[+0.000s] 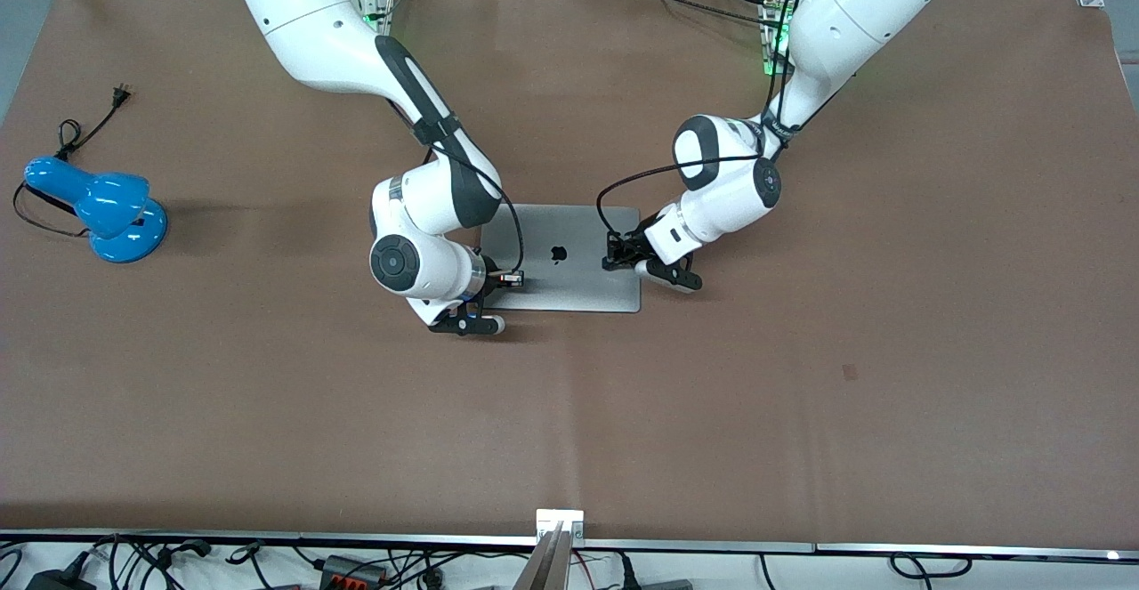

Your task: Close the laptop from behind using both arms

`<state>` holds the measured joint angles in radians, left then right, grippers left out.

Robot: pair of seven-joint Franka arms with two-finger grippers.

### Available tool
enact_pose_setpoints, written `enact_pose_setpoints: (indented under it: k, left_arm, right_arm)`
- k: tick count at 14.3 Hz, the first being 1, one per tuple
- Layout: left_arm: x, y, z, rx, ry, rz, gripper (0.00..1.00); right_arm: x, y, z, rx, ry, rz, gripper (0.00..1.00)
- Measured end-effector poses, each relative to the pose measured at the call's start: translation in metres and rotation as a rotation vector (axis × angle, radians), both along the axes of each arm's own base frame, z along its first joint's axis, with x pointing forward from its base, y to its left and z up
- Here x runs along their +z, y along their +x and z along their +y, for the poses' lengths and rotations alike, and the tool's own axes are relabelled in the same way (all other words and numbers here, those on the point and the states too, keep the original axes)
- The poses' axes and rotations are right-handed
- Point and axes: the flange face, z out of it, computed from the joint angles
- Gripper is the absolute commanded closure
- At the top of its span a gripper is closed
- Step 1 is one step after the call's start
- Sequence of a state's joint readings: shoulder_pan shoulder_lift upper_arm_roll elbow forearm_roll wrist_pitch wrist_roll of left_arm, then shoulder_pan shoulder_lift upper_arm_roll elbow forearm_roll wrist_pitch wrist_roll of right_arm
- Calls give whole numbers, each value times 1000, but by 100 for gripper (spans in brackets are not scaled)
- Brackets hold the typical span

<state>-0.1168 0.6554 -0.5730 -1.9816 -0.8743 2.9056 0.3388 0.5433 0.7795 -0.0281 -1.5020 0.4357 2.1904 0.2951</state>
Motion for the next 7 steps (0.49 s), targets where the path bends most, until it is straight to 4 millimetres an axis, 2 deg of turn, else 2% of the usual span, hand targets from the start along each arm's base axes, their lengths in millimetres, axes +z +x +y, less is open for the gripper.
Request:
enact_pose_setpoints:
  k: [2,4,7]
  left_arm:
    - [20,1,-1,-35,-21,9,99]
    - [42,5,3,-68,-46,24,99]
    - [77,18,29,-145,-78,51,96]
  right_arm:
    - [15,5,-8,3,-11,7,100]
    - [39,13,-26,-4,-28,21,100]
    - [88,23,-57,-10,-61,23,100]
